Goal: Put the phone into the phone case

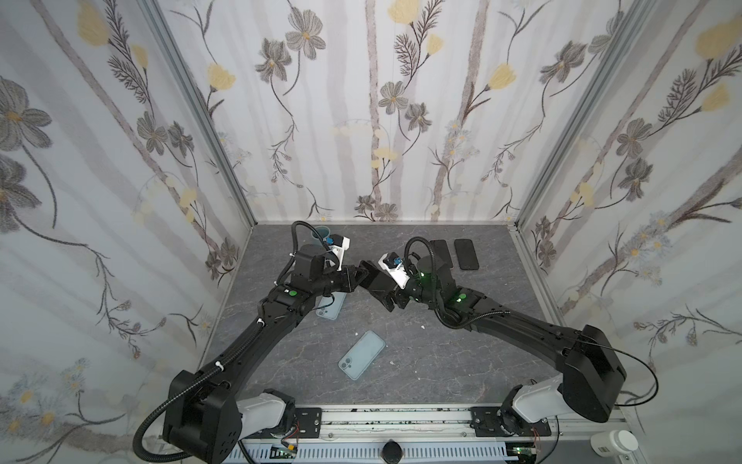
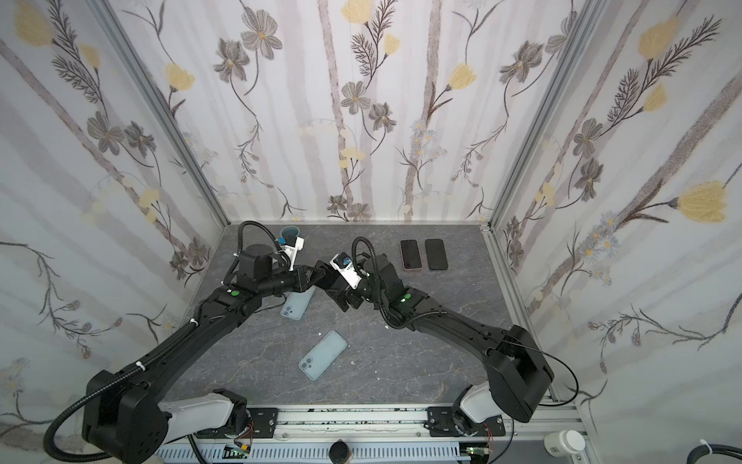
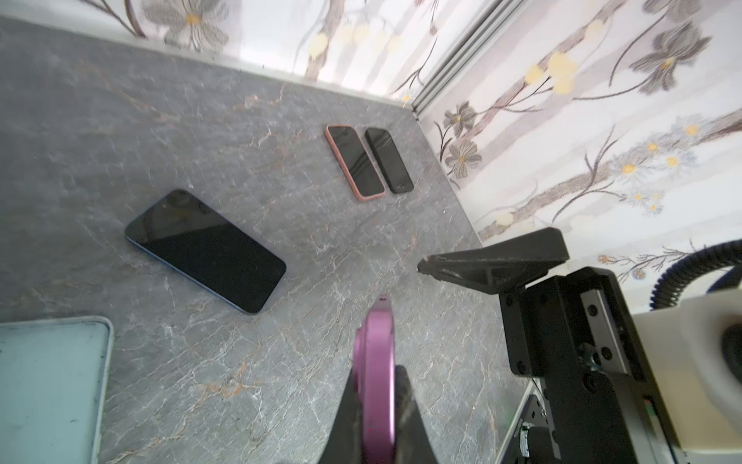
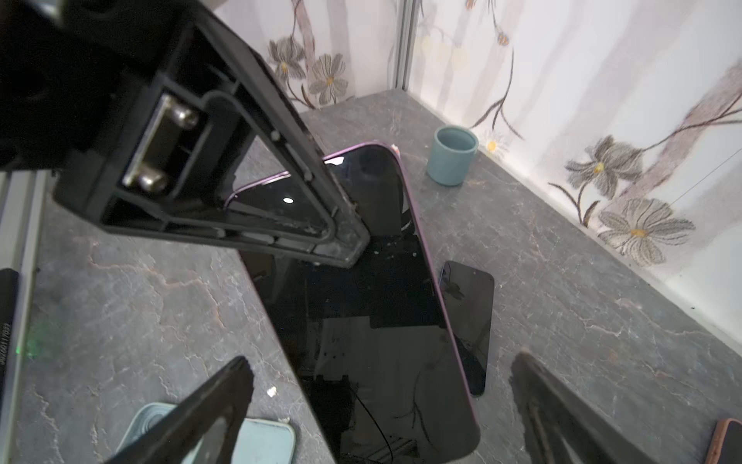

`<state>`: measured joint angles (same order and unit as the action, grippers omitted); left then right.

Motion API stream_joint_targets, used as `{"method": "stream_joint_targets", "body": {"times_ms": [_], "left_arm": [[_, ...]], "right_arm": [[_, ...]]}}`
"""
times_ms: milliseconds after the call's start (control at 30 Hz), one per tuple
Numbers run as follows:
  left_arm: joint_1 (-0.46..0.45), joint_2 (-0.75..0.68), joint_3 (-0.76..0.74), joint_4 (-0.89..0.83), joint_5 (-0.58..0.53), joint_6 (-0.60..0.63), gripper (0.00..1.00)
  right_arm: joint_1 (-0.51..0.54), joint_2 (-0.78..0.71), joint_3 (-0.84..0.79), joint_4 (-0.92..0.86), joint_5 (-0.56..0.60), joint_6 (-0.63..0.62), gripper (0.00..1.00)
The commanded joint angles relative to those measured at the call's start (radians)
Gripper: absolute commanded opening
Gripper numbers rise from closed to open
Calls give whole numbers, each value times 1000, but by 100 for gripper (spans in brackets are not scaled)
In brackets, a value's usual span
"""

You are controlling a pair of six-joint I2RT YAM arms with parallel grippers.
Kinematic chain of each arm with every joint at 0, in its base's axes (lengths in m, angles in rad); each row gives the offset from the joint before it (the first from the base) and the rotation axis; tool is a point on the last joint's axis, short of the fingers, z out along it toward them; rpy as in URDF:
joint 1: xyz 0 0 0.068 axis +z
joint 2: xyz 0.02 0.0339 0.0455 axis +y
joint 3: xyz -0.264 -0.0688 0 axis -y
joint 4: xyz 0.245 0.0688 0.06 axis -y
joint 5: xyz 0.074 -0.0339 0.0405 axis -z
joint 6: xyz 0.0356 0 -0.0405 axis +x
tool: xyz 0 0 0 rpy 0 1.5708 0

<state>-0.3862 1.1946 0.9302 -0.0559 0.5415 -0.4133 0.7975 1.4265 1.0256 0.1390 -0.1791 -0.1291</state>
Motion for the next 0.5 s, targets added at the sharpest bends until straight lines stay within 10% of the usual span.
{"method": "stream_joint_targets", "body": {"times_ms": [0, 467], "left_arm": [[-1, -73, -22, 138, -55, -53, 0], [0, -381, -288, 785, -6, -330, 0]], "right_arm": [[0, -89, -18, 111, -15, 106, 100], [-13, -458, -149, 240, -154, 412, 95]]}}
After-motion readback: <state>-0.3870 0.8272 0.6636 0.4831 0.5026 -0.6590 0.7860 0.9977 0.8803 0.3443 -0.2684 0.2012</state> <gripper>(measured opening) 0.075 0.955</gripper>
